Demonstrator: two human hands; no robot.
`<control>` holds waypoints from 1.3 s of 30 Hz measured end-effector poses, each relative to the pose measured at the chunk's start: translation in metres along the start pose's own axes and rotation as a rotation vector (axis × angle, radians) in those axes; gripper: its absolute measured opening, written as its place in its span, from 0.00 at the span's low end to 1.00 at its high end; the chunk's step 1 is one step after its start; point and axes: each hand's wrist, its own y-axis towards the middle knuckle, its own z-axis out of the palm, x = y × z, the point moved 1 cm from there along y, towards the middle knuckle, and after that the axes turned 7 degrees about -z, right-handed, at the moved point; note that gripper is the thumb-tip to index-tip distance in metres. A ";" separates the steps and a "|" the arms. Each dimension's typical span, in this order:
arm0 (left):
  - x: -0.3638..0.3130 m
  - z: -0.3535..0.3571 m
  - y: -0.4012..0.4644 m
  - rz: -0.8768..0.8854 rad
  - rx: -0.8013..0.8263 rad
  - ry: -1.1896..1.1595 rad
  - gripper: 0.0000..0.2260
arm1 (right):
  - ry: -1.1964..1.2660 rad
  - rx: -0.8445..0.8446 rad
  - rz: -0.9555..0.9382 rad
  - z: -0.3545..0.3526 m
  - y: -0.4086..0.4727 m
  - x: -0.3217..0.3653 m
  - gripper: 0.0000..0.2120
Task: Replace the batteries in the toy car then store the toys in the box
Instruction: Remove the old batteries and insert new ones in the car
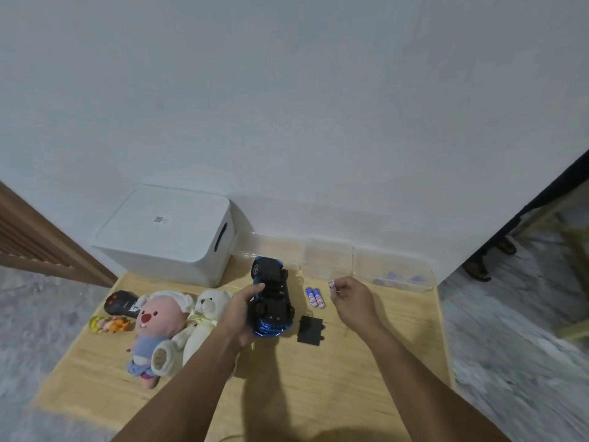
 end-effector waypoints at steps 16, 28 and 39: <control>-0.003 0.007 0.009 -0.035 0.085 0.009 0.23 | 0.191 -0.015 -0.094 0.025 -0.027 0.080 0.11; 0.004 0.005 0.015 -0.101 0.085 -0.012 0.25 | 0.086 -0.084 -0.145 0.046 -0.022 0.073 0.05; 0.004 0.001 0.018 -0.069 0.104 -0.046 0.25 | 0.088 -0.181 -0.007 0.065 -0.025 0.063 0.06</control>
